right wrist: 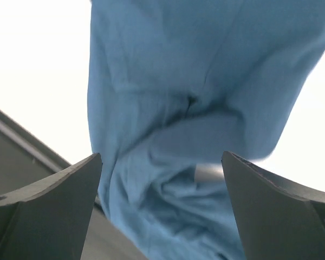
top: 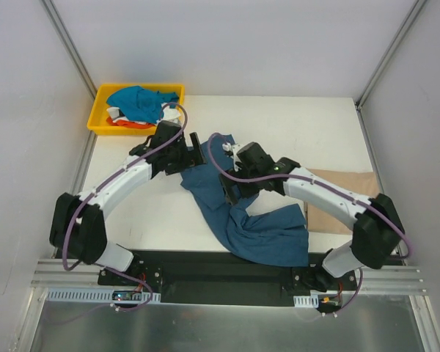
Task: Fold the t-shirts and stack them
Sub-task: Fold the tshirt
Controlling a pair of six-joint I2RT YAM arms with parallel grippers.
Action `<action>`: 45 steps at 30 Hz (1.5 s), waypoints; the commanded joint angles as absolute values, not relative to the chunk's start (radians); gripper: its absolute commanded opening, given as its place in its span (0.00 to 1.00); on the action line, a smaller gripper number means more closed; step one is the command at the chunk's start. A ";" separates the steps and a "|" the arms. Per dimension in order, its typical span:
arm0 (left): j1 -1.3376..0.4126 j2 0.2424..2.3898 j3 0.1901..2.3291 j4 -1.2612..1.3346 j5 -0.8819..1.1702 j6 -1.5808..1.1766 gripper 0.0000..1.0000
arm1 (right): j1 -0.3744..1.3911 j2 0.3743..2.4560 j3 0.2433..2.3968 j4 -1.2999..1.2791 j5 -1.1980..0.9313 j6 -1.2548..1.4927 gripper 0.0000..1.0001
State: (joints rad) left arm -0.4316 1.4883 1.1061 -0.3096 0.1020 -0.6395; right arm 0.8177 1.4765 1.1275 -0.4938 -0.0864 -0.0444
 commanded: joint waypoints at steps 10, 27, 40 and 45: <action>-0.422 0.953 0.718 -0.403 -0.201 -0.724 0.99 | 0.813 1.919 1.497 -0.492 -0.020 -0.015 0.97; -0.420 1.057 0.621 -0.295 -0.084 -0.721 0.99 | 0.638 2.275 1.822 -0.618 -0.058 0.175 0.97; -0.414 1.268 0.719 -0.222 -0.045 -0.669 0.99 | 0.413 2.540 2.289 -0.515 -0.202 0.322 0.97; -0.413 1.312 0.750 -0.213 -0.002 -0.670 0.99 | 0.377 2.537 2.393 -0.468 -0.204 0.313 0.97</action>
